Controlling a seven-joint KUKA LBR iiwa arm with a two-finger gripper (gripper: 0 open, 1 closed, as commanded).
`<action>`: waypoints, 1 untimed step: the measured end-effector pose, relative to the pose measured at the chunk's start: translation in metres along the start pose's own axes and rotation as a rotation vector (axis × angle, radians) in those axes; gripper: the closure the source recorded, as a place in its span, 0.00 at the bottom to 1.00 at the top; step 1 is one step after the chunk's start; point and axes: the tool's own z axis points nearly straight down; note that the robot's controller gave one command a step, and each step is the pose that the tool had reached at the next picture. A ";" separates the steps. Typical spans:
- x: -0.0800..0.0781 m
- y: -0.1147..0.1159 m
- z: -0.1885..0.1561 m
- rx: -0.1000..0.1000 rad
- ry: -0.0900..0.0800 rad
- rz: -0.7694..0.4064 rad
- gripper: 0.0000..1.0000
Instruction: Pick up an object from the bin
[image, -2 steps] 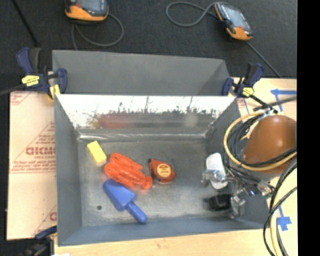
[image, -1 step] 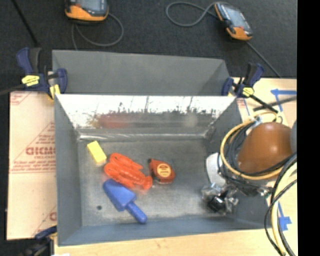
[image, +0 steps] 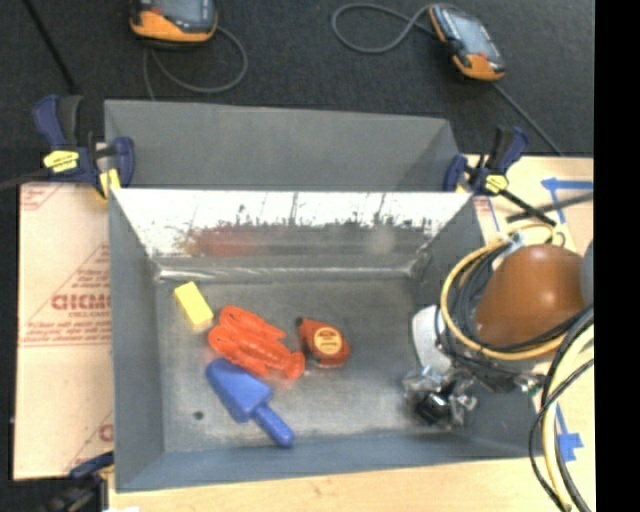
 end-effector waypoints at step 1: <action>-0.024 0.020 -0.001 0.004 0.003 0.009 1.00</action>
Offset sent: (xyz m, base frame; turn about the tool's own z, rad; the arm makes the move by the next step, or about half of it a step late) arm 0.0165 -0.0170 0.1335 0.0017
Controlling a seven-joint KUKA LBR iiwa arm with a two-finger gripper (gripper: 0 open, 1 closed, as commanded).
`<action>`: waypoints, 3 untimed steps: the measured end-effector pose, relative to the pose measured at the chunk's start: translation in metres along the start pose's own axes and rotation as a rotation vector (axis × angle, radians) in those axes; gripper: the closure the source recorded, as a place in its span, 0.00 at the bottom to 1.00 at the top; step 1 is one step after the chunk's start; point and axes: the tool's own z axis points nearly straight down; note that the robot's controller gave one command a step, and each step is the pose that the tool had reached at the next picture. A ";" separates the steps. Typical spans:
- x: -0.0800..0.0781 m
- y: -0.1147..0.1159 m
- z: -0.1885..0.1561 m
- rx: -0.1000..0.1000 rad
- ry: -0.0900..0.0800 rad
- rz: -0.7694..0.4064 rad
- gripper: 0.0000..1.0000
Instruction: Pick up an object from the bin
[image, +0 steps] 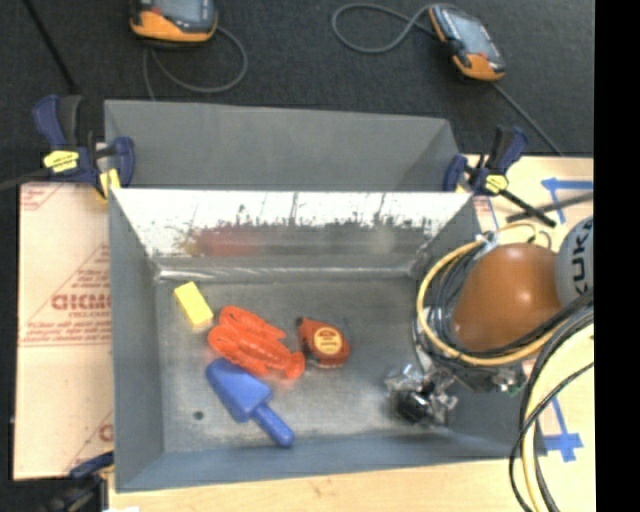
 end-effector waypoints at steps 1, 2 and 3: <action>-0.008 0.007 -0.001 -0.001 -0.001 -0.004 1.00; -0.047 -0.021 0.000 0.001 -0.003 -0.299 1.00; -0.047 -0.021 0.000 0.000 -0.003 -0.298 1.00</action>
Offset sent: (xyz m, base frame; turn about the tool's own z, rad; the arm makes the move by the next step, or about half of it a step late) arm 0.0454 0.0195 -0.0022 -0.3022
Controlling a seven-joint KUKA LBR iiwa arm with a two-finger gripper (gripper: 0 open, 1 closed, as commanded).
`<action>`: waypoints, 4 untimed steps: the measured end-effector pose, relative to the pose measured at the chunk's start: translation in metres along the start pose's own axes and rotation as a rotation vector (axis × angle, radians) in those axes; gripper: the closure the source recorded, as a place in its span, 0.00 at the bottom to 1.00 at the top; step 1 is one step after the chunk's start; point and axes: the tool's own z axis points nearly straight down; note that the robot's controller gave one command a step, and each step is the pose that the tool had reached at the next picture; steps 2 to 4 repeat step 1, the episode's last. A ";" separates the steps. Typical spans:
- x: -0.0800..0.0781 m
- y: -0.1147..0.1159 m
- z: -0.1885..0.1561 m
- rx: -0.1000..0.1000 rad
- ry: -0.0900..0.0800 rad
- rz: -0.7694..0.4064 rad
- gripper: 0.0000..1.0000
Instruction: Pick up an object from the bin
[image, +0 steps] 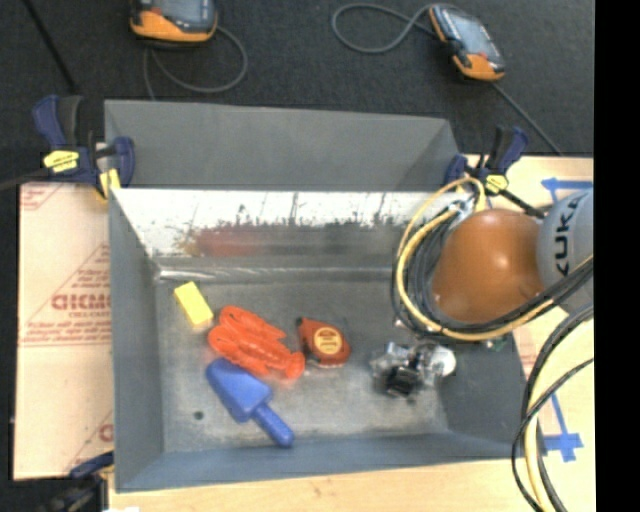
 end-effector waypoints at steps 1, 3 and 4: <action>-0.002 0.005 -0.144 -0.002 -0.001 0.012 1.00; -0.002 0.005 -0.144 -0.002 -0.001 0.012 1.00; -0.002 0.005 -0.144 -0.002 -0.001 0.012 1.00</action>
Offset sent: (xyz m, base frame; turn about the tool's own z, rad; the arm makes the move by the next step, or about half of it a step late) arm 0.0000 0.0000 0.0000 0.0000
